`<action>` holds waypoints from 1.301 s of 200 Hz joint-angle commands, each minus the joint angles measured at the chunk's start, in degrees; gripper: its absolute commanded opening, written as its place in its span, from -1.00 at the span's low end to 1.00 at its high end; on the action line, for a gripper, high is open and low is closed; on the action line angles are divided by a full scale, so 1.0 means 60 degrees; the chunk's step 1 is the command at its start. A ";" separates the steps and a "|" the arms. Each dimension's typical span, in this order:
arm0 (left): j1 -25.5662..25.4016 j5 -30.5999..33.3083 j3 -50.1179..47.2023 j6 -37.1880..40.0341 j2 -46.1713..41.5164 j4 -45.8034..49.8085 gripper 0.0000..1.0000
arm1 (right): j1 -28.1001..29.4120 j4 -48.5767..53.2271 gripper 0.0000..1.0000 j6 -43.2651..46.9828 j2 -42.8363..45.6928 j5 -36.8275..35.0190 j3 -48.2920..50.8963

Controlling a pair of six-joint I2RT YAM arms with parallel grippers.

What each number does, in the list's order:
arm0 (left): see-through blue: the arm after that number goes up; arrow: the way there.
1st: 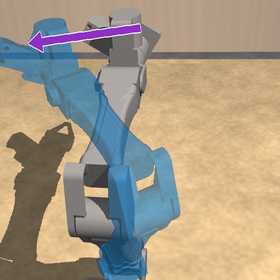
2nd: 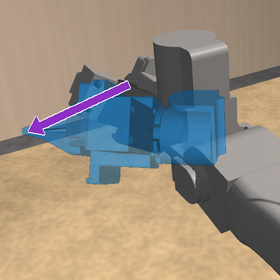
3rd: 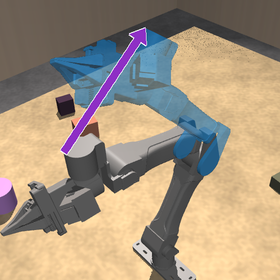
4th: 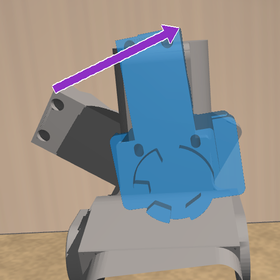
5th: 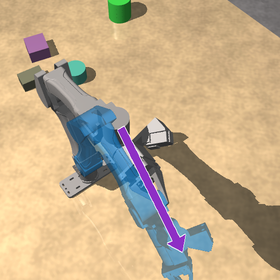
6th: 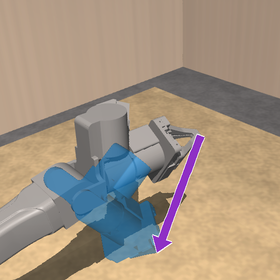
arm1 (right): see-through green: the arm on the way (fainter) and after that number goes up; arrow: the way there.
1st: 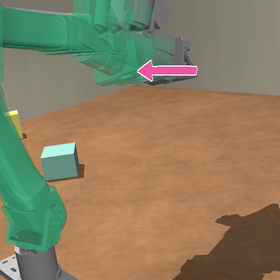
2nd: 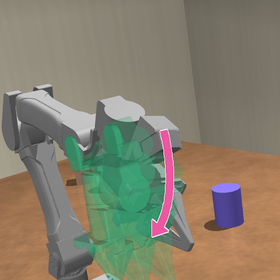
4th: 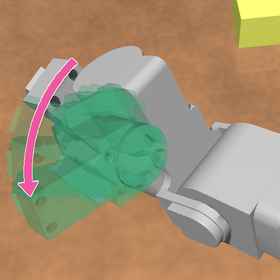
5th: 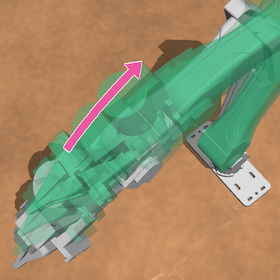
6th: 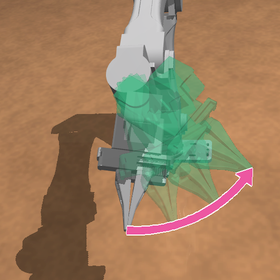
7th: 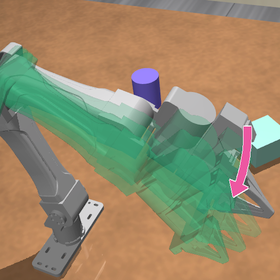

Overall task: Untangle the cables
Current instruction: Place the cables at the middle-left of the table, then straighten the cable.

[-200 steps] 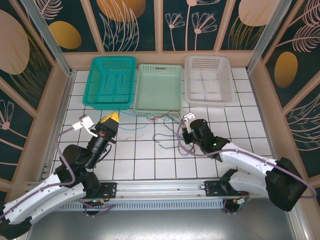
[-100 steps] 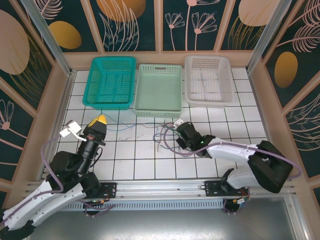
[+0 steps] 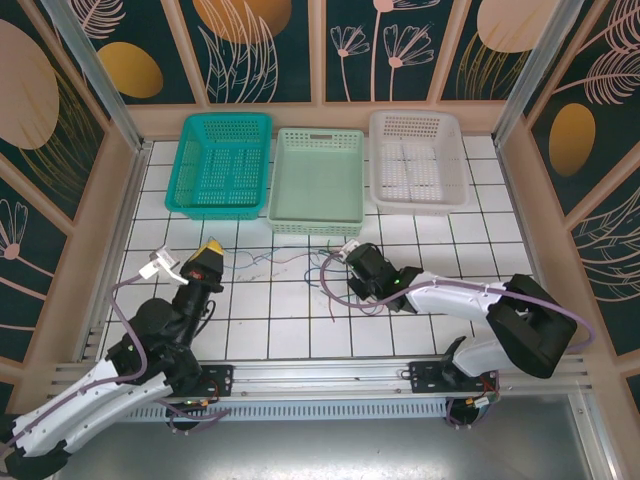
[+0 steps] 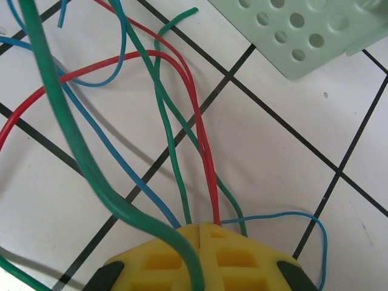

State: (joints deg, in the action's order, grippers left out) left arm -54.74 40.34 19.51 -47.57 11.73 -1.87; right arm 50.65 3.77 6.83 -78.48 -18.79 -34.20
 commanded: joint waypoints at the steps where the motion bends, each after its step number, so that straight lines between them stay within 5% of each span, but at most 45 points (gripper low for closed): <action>1: 0.0012 0.0914 -0.0577 -0.1259 -0.0253 0.1099 -0.80 | 0.0073 0.0025 -0.94 0.0291 0.0501 -0.0392 -0.0062; 60: 0.0016 0.1634 -0.1808 -0.2894 -0.0997 0.1626 -0.43 | -0.0060 -0.0883 -0.86 0.0282 0.2653 0.0405 0.0474; 109: 0.0012 0.1442 -0.1618 -0.2752 0.0159 0.1294 0.08 | -0.0181 -0.0823 -0.78 0.0342 0.3708 0.1333 0.0459; 191: 0.0020 0.1089 -0.0236 -0.1330 0.3217 0.0620 0.24 | -0.0329 -0.0847 -0.85 0.0159 0.3702 0.1574 0.0329; 230: 0.0019 0.0567 0.0567 -0.0029 0.4712 0.0055 0.59 | -0.0767 -0.1422 -0.85 -0.0076 0.3895 0.3254 0.0150; 260: 0.0017 -0.0998 0.0555 0.2176 0.5370 -0.2466 0.63 | -0.1096 -0.1875 -0.84 -0.0240 0.3859 0.4509 0.0035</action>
State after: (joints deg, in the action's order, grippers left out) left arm -54.74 42.35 21.78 -47.20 42.24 -3.07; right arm 45.52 -2.81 7.01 -56.29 -0.10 -31.83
